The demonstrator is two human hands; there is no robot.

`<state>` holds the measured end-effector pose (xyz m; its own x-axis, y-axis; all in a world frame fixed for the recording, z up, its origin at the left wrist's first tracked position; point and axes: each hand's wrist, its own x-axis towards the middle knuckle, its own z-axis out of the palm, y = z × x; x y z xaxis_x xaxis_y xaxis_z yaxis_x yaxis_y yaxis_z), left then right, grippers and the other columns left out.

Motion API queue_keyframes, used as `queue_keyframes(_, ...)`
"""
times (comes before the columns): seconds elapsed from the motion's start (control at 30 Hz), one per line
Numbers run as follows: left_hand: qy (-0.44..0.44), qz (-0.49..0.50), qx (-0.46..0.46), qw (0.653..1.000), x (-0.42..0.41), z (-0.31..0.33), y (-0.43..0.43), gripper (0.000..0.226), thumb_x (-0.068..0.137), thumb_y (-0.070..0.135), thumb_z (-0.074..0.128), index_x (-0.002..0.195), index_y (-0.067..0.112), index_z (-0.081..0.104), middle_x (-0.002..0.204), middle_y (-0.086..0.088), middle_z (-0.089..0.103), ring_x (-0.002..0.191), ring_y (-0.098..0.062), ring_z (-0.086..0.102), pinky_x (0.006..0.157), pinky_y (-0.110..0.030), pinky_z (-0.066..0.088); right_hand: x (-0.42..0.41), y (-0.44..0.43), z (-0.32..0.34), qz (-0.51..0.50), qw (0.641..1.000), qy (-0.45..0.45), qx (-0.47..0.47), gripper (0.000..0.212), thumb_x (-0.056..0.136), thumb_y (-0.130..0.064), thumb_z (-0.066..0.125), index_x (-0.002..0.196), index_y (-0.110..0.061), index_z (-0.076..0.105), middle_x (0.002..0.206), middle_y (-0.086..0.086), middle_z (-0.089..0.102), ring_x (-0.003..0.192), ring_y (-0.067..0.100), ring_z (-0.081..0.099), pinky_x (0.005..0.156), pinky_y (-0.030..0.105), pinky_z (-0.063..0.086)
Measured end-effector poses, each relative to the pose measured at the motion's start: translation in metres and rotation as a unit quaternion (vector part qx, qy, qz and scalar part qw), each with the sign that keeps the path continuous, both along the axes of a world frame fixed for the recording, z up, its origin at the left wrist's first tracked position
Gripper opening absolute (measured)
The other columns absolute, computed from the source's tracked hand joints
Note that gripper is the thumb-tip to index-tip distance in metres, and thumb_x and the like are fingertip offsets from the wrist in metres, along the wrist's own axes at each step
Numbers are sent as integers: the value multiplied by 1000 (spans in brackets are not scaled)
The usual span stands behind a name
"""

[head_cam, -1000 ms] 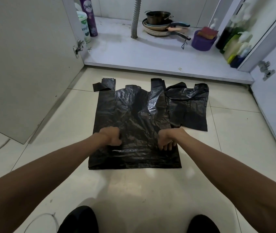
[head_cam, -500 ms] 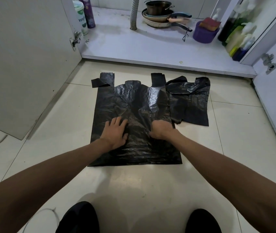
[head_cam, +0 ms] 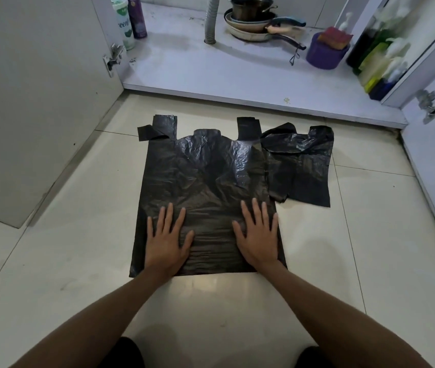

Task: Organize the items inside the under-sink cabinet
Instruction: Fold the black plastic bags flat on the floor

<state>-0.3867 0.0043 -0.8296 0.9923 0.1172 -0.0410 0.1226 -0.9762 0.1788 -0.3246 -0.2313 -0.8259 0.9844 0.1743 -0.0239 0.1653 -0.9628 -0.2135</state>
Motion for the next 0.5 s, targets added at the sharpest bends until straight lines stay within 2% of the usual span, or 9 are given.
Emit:
queue_keyframes(0.1, 3, 29, -6, 1000, 5, 1, 22, 70, 93, 63, 13, 154, 30, 10, 162, -4, 2, 149, -21, -4, 120, -48, -1, 19, -29, 1, -58, 998, 36, -9, 70, 94, -63, 7, 157, -30, 10, 165, 2, 4, 151, 24, -4, 118, 54, -7)
queue_keyframes(0.2, 13, 38, -13, 999, 13, 3, 39, 75, 91, 66, 8, 155, 27, 8, 162, -5, -1, 149, -21, -8, 119, -52, -4, 32, -51, 3, -91, 994, 51, -21, 65, 100, -58, 14, 156, -27, 13, 164, 5, 7, 151, 25, -1, 117, 53, -8)
queue_keyframes(0.23, 12, 40, -12, 999, 19, 5, 41, 77, 90, 67, 8, 155, 25, 13, 162, -7, 2, 149, -22, -5, 118, -54, -4, 36, -56, 7, -91, 995, 33, -33, 61, 101, -55, 18, 154, -25, 23, 162, 8, 18, 150, 28, 9, 118, 54, -3)
queue_keyframes(0.3, 4, 39, -5, 999, 36, 13, 40, 84, 87, 69, 9, 153, 18, 23, 161, -12, 10, 149, -25, -1, 117, -56, -7, 47, -57, 17, -95, 993, -35, -52, 54, 100, -49, 23, 133, -19, 53, 138, 11, 48, 131, 30, 40, 111, 54, 25)
queue_keyframes(0.33, -2, 34, -4, 999, 46, 18, 37, 87, 86, 71, 10, 152, 16, 25, 160, -13, 12, 149, -25, -1, 116, -56, -8, 54, -56, 23, -98, 992, -67, -53, 50, 97, -47, 27, 119, -17, 60, 122, 9, 54, 116, 29, 48, 100, 51, 36)
queue_keyframes(0.4, -13, 18, -12, 1000, 69, 27, 31, 94, 82, 77, 11, 153, 16, 21, 161, -11, 8, 149, -23, -6, 116, -54, -12, 73, -52, 36, -96, 989, -105, -32, 39, 95, -43, 38, 109, -14, 60, 110, 8, 53, 104, 30, 51, 88, 46, 41)
queue_keyframes(0.43, -14, 9, -19, 1000, 83, 31, 28, 98, 79, 80, 12, 154, 17, 16, 162, -10, 4, 148, -22, -10, 116, -53, -13, 85, -49, 42, -90, 991, -101, -20, 37, 95, -41, 43, 114, -13, 58, 116, 9, 52, 109, 30, 50, 90, 46, 42)
queue_keyframes(0.5, 11, -12, -32, 999, 110, 37, 21, 107, 71, 87, 15, 155, 21, 6, 162, -8, -6, 147, -21, -16, 117, -52, -12, 111, -44, 52, -80, 995, -52, 1, 48, 97, -39, 45, 137, -13, 45, 140, 13, 42, 132, 32, 37, 104, 48, 36)
